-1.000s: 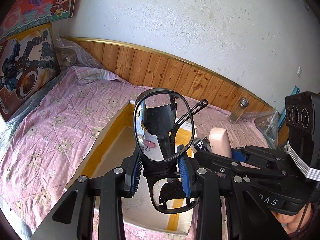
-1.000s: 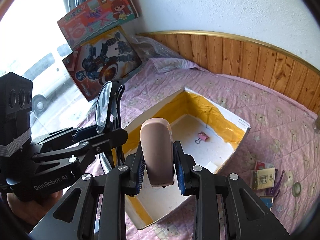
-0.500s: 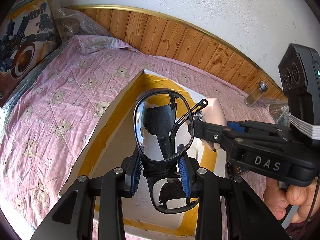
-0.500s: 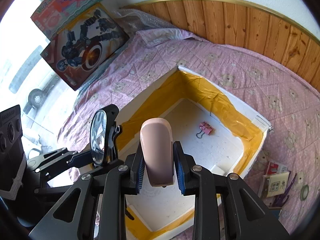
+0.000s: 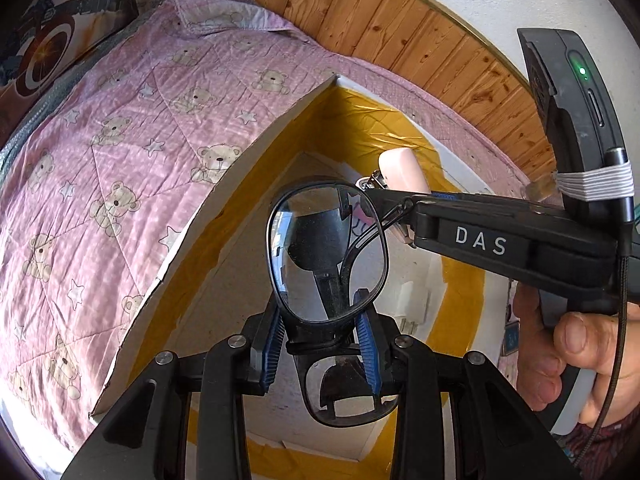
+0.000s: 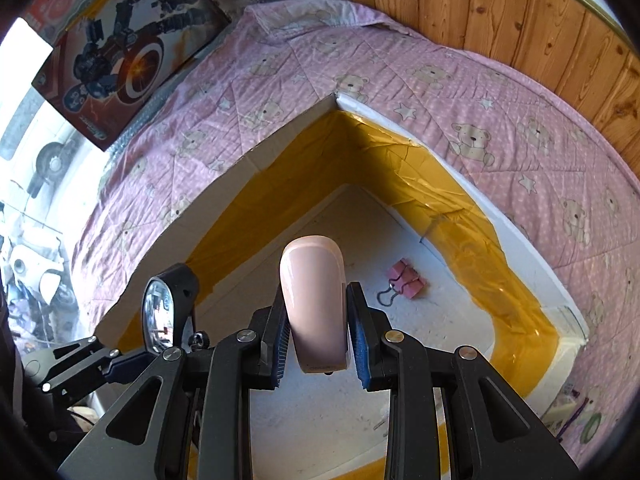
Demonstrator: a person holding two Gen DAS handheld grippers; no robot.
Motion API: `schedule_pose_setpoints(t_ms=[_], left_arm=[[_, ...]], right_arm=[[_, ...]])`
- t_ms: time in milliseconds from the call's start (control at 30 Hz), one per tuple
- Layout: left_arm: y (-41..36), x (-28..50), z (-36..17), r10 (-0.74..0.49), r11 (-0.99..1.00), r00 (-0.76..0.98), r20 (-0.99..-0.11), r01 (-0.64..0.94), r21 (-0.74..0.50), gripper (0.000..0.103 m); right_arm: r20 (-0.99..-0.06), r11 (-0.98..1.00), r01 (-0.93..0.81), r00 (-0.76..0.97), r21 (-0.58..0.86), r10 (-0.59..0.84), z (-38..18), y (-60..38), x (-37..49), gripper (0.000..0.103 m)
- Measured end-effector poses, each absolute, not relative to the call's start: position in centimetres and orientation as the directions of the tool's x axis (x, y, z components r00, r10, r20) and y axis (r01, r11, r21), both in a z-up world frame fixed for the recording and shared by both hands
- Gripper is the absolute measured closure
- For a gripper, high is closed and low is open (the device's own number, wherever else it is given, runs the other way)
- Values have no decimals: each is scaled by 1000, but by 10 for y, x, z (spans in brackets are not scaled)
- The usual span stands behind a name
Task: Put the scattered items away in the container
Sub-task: 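Open the left tool to drop the glasses while the right tool drops the stapler, then withdraw both open tools from the box toward the remaining items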
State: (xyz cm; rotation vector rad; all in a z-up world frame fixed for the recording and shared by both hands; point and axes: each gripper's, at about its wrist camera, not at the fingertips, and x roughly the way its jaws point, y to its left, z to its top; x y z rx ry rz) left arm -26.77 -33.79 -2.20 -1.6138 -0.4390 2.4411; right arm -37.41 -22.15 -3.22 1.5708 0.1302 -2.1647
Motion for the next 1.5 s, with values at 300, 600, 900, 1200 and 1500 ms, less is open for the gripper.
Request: schedule_pose_setpoints(t_ms=[300, 600, 900, 1200, 1500], left_arm=[[-347, -287, -45, 298, -945, -330, -896, 30, -325, 67], [-342, -293, -56, 272, -955, -302, -914, 28, -294, 61], [-342, -284, -43, 276, -955, -322, -906, 15, -297, 60], [-338, -262, -20, 249, -964, -375, -893, -7, -266, 57], [-332, -233, 4, 255, -964, -419, -871, -46, -261, 57]], right_arm=[[-939, -858, 508, -253, 75, -232, -52, -246, -395, 74], [-936, -862, 500, -257, 85, -241, -50, -240, -405, 64], [-934, -866, 487, -243, 115, -261, -42, -231, -394, 64], [-940, -857, 502, -222, 118, -259, -34, -231, -361, 64], [-941, -863, 497, -242, 89, -236, -16, -220, -325, 64]])
